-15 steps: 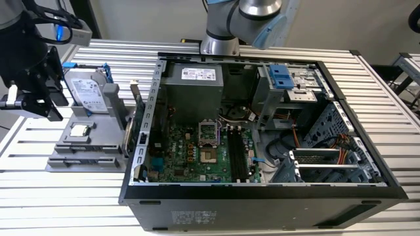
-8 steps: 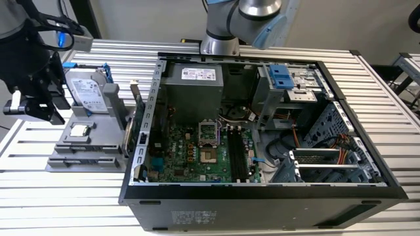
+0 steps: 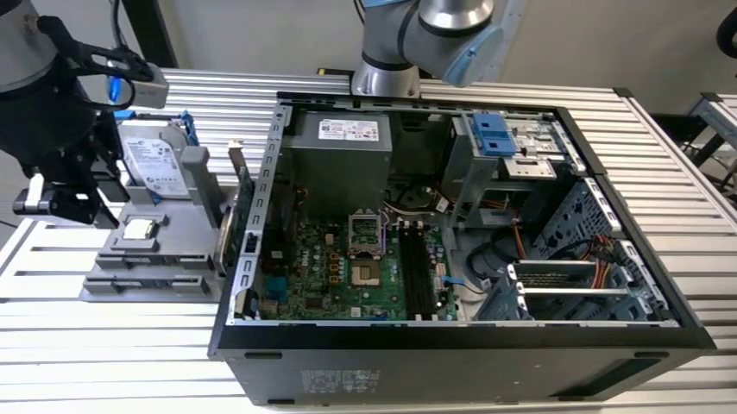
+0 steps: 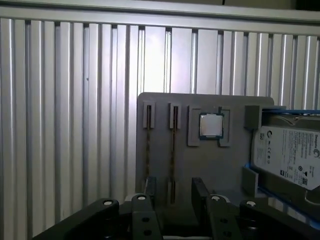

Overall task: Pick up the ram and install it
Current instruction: 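Pick up the ram and move it above insertion slot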

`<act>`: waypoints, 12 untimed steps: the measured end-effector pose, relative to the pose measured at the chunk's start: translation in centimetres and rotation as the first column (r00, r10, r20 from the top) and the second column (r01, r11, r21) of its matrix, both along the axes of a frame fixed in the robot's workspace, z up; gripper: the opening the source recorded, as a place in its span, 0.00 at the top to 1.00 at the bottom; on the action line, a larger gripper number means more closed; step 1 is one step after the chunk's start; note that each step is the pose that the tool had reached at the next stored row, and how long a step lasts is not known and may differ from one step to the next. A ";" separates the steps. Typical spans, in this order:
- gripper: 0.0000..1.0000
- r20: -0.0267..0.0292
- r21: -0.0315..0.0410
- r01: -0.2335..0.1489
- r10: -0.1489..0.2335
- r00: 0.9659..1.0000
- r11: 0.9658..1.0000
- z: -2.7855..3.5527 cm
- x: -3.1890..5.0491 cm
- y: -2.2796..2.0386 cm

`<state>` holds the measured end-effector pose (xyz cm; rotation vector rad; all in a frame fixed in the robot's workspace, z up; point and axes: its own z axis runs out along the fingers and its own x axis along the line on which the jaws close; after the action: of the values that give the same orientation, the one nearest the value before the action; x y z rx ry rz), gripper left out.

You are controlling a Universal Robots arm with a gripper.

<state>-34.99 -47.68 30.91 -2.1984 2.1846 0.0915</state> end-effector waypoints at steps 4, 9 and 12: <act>0.00 -0.002 0.000 0.005 -0.005 1.000 1.000 -1.02 0.00 -0.29; 0.00 -0.003 0.000 0.005 -0.005 1.000 1.000 -1.93 0.01 -0.93; 0.00 -0.004 0.000 0.005 -0.005 1.000 1.000 -2.49 0.02 -1.15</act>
<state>-34.97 -48.83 28.43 -2.1947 2.1913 0.0954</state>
